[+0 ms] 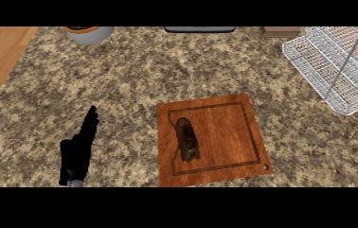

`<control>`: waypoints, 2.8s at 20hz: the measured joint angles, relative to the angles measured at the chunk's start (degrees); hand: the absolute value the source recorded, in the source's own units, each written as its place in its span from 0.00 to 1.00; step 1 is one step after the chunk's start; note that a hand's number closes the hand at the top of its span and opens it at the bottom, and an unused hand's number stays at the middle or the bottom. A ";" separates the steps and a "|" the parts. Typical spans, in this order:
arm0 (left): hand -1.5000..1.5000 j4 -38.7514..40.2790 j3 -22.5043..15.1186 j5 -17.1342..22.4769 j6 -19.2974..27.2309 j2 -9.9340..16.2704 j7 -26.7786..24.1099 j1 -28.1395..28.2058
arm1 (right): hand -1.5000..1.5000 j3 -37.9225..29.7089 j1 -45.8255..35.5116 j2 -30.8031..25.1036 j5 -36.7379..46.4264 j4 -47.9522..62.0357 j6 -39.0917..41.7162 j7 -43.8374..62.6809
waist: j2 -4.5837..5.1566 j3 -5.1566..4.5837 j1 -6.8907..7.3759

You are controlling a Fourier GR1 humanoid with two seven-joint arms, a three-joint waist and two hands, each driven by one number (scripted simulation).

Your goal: Pick the lemon from the cutting board and place it in the tiered basket

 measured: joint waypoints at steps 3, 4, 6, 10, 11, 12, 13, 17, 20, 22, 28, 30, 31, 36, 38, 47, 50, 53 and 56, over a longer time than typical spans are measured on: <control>0.50 -1.06 -0.47 -0.60 -0.12 0.20 1.22 -0.05 | 1.00 -0.16 -4.91 -2.71 -0.48 5.12 1.25 -0.13 | 0.12 -0.02 0.66; 0.50 -1.08 -0.55 -0.88 -0.11 0.21 1.14 0.00 | 1.00 0.39 -6.48 -3.07 -0.16 6.97 1.30 -0.31 | 0.17 -0.04 0.81; 0.50 -0.74 -0.96 -1.38 -0.13 -0.17 0.79 -0.21 | 1.00 1.28 -9.29 -3.68 0.74 11.70 1.27 -1.11 | 0.28 -0.05 1.06; 0.50 0.32 -0.85 -1.64 -0.10 -0.87 0.58 -0.97 | 1.00 3.50 -14.88 -3.65 3.00 21.28 0.54 -2.83 | 0.34 0.02 1.33; 0.50 0.29 -0.67 -1.51 -0.41 -0.72 0.70 -1.05 | 1.00 3.73 -16.28 -3.60 3.18 23.77 0.29 -3.64 | 0.32 0.05 1.32; 0.50 0.44 -0.51 -1.47 -0.43 -0.91 0.23 -0.94 | 1.00 3.78 -17.25 -3.70 3.49 25.94 0.04 -4.52 | 0.29 0.07 1.25; 0.50 -0.24 -0.44 -1.41 -0.72 -0.67 0.13 -0.45 | 1.00 4.06 -18.24 -3.46 3.81 28.39 -0.56 -5.62 | 0.29 0.06 1.28; 0.50 -0.67 -0.48 -1.66 -0.97 -0.90 0.22 -0.05 | 1.00 5.95 -22.46 -2.24 5.16 37.64 -2.78 -9.42 | 0.35 0.06 1.38; 0.50 -0.84 -0.11 -1.77 -1.08 -0.81 1.38 -0.38 | 1.00 7.24 -25.07 -1.42 6.23 44.47 -4.39 -12.91 | 0.38 0.07 1.32; 0.50 -1.10 0.02 -1.73 -1.44 -0.71 1.69 -0.39 | 1.00 7.94 -27.35 -0.90 7.22 49.72 -5.90 -15.02 | 0.44 0.07 1.47; 0.50 0.11 0.62 -1.74 -1.85 -1.38 -0.46 -0.47 | 1.00 9.00 -31.74 1.19 10.73 63.34 -12.17 -19.92 | 0.46 0.15 1.55; 0.50 -0.26 0.72 -1.72 -2.19 -1.22 0.11 -0.44 | 1.00 8.87 -33.13 2.04 11.55 67.51 -14.55 -21.17 | 0.46 0.16 1.54; 0.50 -0.58 0.81 -1.77 -2.19 -1.16 0.57 -0.42 | 1.00 8.87 -34.00 2.07 11.94 69.71 -15.22 -22.09 | 0.47 0.15 1.54; 0.50 -0.50 0.43 -2.85 -1.14 -1.98 1.39 -0.70 | 0.00 3.94 -35.11 4.70 8.14 75.74 -21.61 -26.22 | 0.48 0.17 1.41; 0.50 -1.11 0.50 -2.49 -1.69 -1.74 1.95 -0.55 | 0.00 1.31 -35.29 5.74 5.92 77.59 -24.31 -27.97 | 0.46 0.12 1.45; 0.50 -0.76 0.84 -2.76 -1.86 -1.84 1.46 -0.43 | 0.00 -8.26 -35.97 7.52 -3.49 80.78 -31.95 -40.64 | 0.63 0.54 0.91; 0.50 -1.11 0.76 -2.93 -1.66 -2.10 1.39 -0.04 | 0.00 -10.10 -36.16 6.57 -4.49 80.04 -35.65 -43.50 | 0.61 0.50 0.81; 0.50 -1.67 0.93 -2.99 -1.49 -2.09 1.14 0.83 | 0.00 -11.54 -35.47 6.09 -4.37 77.46 -41.84 -43.13 | 0.28 0.23 0.43; 0.50 -1.76 1.24 -2.93 -1.38 -2.09 1.05 1.44 | 0.00 -12.42 -34.09 3.48 -3.27 74.87 -45.24 -39.70 | -0.02 0.10 -0.23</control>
